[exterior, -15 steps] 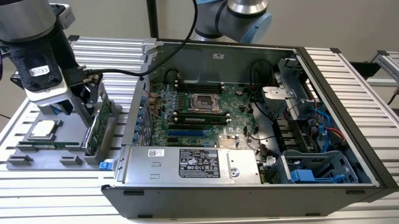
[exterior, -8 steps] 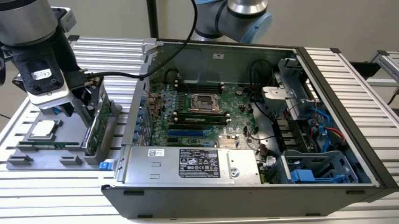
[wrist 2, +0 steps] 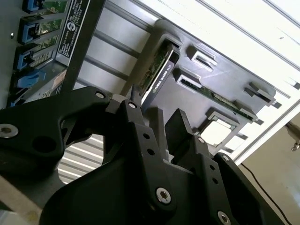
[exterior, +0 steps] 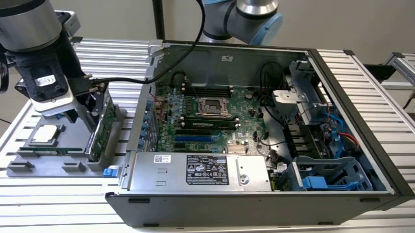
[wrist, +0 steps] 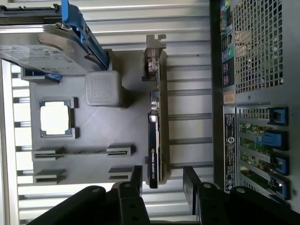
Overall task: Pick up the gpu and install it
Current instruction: 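Pick up the gpu and move the gpu toward the slot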
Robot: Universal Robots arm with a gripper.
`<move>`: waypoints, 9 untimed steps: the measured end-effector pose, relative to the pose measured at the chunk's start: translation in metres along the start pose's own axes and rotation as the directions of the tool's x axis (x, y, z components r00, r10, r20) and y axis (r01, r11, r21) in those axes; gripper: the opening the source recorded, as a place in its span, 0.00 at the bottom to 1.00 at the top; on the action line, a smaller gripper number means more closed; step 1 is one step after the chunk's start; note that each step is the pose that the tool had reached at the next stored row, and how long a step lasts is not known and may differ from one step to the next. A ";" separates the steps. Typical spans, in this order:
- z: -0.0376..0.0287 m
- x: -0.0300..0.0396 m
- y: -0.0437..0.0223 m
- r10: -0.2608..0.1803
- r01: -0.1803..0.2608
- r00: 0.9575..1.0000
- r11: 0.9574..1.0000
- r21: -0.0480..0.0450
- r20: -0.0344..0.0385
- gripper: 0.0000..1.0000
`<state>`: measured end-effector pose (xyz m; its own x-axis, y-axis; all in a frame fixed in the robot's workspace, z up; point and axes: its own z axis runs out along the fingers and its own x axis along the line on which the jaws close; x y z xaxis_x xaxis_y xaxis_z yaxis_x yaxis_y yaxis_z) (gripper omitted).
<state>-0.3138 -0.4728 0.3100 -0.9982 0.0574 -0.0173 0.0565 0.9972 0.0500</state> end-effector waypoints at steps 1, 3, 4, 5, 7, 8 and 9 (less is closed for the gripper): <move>0.0006 0.0000 0.0000 0.000 0.000 1.000 1.000 0.000 0.000 1.00; 0.0018 0.0000 -0.0001 0.000 0.000 1.000 1.000 0.000 0.000 1.00; 0.0026 0.0000 -0.0001 0.000 0.000 1.000 1.000 0.000 0.000 1.00; 0.0033 0.0001 -0.0002 0.000 0.000 1.000 1.000 0.000 0.000 1.00; 0.0052 0.0001 -0.0002 0.000 0.000 1.000 1.000 0.000 0.000 1.00; 0.0063 0.0001 -0.0003 0.000 0.000 1.000 1.000 0.000 0.000 1.00; 0.0072 0.0001 -0.0003 0.000 0.000 1.000 1.000 0.000 0.000 1.00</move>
<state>-0.3138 -0.4728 0.3028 -0.9982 0.0574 -0.0173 0.0565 0.9972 0.0500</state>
